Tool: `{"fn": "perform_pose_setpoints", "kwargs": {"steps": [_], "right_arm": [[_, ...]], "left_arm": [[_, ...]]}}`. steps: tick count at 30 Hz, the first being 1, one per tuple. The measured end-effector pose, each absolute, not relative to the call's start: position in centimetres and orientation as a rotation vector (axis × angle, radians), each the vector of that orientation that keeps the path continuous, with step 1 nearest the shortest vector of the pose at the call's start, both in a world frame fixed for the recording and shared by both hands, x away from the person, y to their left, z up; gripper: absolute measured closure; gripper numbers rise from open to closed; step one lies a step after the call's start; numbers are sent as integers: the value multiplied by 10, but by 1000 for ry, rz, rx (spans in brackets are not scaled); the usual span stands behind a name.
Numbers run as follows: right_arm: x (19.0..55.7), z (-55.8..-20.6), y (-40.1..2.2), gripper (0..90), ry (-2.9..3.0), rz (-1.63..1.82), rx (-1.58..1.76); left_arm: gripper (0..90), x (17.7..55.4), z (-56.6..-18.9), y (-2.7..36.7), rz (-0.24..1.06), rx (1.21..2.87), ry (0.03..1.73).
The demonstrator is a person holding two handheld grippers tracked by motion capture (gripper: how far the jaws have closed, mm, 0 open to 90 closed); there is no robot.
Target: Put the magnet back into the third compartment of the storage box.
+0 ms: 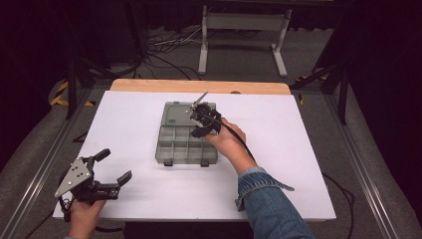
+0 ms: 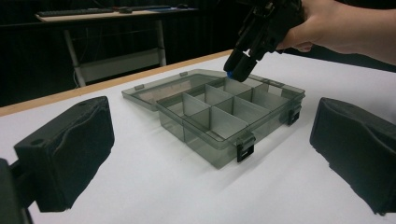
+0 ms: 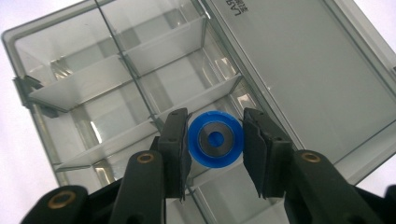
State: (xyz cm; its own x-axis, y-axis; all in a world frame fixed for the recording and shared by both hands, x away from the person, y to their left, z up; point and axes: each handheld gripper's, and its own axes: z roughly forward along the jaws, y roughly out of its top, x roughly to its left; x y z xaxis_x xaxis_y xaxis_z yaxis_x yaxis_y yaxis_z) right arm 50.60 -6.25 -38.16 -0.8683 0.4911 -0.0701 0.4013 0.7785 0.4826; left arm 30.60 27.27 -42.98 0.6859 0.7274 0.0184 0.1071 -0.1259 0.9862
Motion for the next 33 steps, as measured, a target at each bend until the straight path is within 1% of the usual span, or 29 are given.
{"fn": "perform_pose_setpoints", "kwargs": {"steps": [21,23,25,31,32,33], "right_arm": [[515,-399,-57,617,2804,639,725],[516,-399,-57,603,2804,637,728],[515,-399,-56,562,2798,635,729],[513,-394,-58,528,2784,648,726],[512,-393,-59,513,2779,657,726],[510,-389,-60,461,2768,676,729]], "left_arm": [[5,306,-430,274,602,1645,692],[5,306,-430,273,605,1641,692],[5,306,-430,273,604,1641,692],[5,307,-430,273,604,1641,694],[5,307,-430,274,604,1640,694],[5,307,-430,273,604,1638,695]]}}
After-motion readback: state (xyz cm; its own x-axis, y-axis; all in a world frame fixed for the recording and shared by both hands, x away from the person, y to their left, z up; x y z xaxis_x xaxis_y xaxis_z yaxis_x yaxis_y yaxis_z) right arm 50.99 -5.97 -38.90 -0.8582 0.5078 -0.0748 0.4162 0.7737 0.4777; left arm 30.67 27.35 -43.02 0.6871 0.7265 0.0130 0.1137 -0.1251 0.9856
